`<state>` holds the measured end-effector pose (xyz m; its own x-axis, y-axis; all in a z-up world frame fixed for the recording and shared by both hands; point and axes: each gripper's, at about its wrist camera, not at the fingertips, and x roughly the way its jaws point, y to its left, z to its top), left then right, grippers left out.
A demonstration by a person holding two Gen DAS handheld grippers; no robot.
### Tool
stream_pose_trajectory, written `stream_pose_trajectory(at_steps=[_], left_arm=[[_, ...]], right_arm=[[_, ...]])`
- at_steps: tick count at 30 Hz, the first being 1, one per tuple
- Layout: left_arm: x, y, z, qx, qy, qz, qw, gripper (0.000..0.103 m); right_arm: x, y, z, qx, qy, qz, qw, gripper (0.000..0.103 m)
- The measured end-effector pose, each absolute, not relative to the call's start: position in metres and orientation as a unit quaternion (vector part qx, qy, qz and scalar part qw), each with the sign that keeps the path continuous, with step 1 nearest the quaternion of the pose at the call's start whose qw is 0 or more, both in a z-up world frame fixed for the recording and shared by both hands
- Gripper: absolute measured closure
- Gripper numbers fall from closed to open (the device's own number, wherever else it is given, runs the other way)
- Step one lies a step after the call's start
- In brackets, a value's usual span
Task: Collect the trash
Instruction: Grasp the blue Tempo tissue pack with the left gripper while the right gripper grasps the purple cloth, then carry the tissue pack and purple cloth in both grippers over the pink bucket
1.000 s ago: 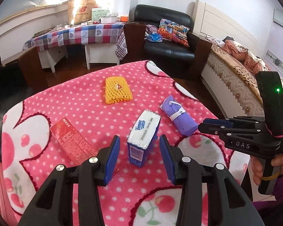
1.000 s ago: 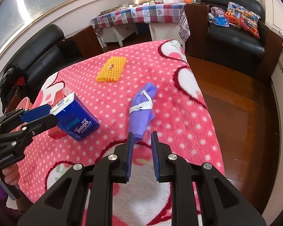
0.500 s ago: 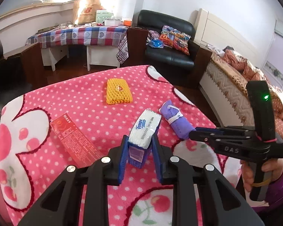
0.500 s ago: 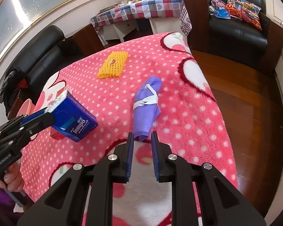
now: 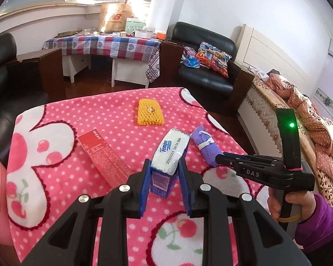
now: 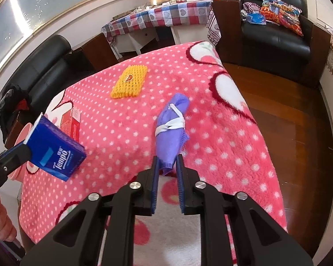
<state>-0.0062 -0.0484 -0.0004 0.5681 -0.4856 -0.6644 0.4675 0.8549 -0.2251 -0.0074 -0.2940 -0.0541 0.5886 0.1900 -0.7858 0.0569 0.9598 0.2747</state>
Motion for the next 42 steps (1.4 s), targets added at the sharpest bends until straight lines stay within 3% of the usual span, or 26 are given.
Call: stream_pose_trajectory(at_steps=[21, 42], left_arm=[[-0.047, 0.023, 0.041, -0.071, 0.315, -0.178, 0.930, 0.079], [-0.094, 0.154, 0.068, -0.120, 0.236, 0.007, 0.964, 0.079]], right_arm=[[-0.032, -0.223, 0.036, 0.054, 0.341, 0.130, 0.929, 0.093], [-0.011, -0.050, 0.083, 0.001, 0.305, 0.317, 0.898, 0.093]])
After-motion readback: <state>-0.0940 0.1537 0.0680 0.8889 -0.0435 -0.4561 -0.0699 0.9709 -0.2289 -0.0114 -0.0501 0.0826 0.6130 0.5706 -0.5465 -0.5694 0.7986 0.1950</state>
